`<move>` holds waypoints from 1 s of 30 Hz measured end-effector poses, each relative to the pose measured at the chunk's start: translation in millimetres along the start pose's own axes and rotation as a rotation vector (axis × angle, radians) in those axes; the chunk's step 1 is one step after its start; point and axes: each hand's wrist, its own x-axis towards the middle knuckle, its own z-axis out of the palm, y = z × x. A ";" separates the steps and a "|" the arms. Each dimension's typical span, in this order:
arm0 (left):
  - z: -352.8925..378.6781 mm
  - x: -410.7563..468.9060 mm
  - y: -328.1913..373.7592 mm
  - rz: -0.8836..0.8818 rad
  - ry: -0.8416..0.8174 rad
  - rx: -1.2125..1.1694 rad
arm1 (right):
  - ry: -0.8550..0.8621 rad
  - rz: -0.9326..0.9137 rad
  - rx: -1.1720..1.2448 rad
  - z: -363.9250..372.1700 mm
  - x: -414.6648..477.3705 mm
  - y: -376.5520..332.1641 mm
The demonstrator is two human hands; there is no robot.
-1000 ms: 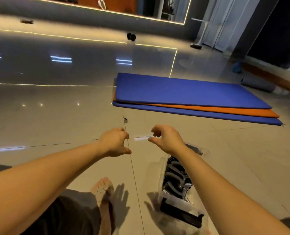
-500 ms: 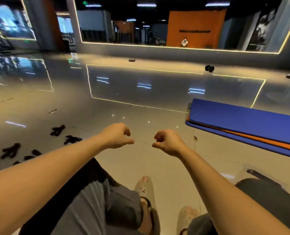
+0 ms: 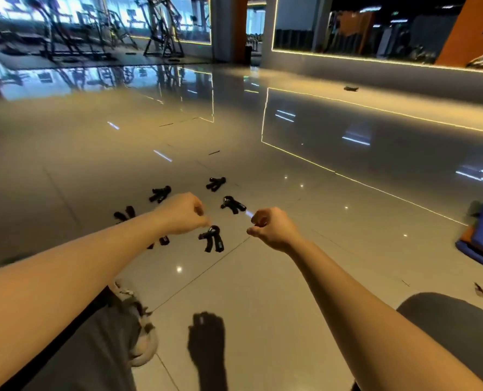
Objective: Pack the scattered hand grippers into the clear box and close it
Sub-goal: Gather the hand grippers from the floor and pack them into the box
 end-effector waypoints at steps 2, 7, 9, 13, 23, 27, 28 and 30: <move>-5.1 7.0 -40.2 -0.081 0.031 -0.046 | -0.061 0.006 -0.021 23.3 32.3 -17.0; -5.8 42.9 -122.8 -0.291 0.050 -0.124 | -0.081 0.012 0.008 74.5 107.6 -44.7; 7.4 62.6 -149.7 -0.354 0.043 -0.158 | -0.069 0.025 0.010 97.9 132.1 -43.4; 48.3 102.3 -193.4 -0.517 0.069 -0.231 | -0.054 0.084 -0.015 144.3 176.8 -24.7; 146.9 188.4 -266.1 -0.754 0.194 -0.413 | -0.060 0.199 -0.068 255.2 253.2 37.7; 182.6 221.9 -292.7 -0.800 0.121 -0.362 | -0.150 0.287 -0.141 291.9 275.7 63.8; 190.5 230.5 -298.5 -0.814 0.108 -0.337 | -0.167 0.308 -0.154 299.1 281.9 70.2; 207.1 248.6 -309.7 -0.850 0.091 -0.314 | -0.182 0.355 -0.178 310.9 295.9 82.0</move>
